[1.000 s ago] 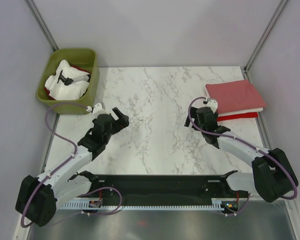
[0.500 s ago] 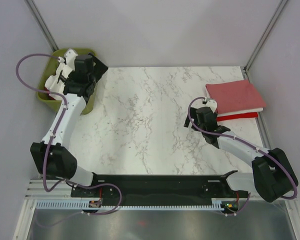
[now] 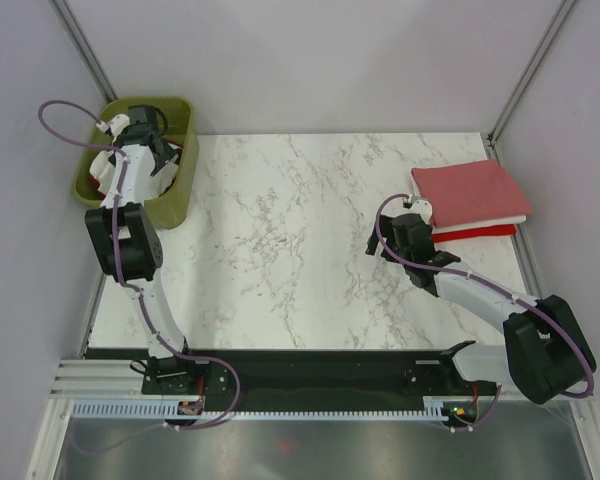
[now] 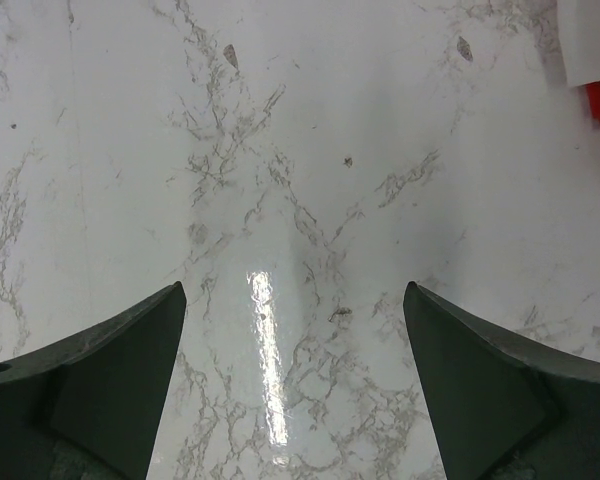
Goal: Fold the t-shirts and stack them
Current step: Grab the tshirt from the pile
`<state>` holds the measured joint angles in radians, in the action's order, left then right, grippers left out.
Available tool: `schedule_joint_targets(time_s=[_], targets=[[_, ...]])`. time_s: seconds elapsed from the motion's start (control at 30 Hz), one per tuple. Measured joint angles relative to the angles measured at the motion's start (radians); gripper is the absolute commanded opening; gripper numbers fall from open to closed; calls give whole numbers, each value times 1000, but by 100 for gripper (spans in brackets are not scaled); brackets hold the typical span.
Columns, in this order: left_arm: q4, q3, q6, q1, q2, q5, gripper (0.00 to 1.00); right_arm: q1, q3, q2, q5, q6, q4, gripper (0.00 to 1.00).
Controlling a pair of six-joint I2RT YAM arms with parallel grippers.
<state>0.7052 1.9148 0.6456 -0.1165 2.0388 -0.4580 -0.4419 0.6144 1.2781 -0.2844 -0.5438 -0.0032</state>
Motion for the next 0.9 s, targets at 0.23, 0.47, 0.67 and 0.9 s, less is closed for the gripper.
schedule_joint_targets(time_s=[0.23, 0.47, 0.67, 0.9], targets=[[60, 52, 5, -126, 189, 112, 73, 0, 0, 0, 13, -3, 11, 98], [75, 116, 16, -136, 232, 183, 13, 0, 0, 0, 18, -3, 11, 98], [80, 136, 11, -136, 241, 206, 2, 0, 0, 0, 19, -3, 11, 98], [77, 112, 11, -134, 174, 201, 2, 0, 0, 0, 18, -3, 11, 98]])
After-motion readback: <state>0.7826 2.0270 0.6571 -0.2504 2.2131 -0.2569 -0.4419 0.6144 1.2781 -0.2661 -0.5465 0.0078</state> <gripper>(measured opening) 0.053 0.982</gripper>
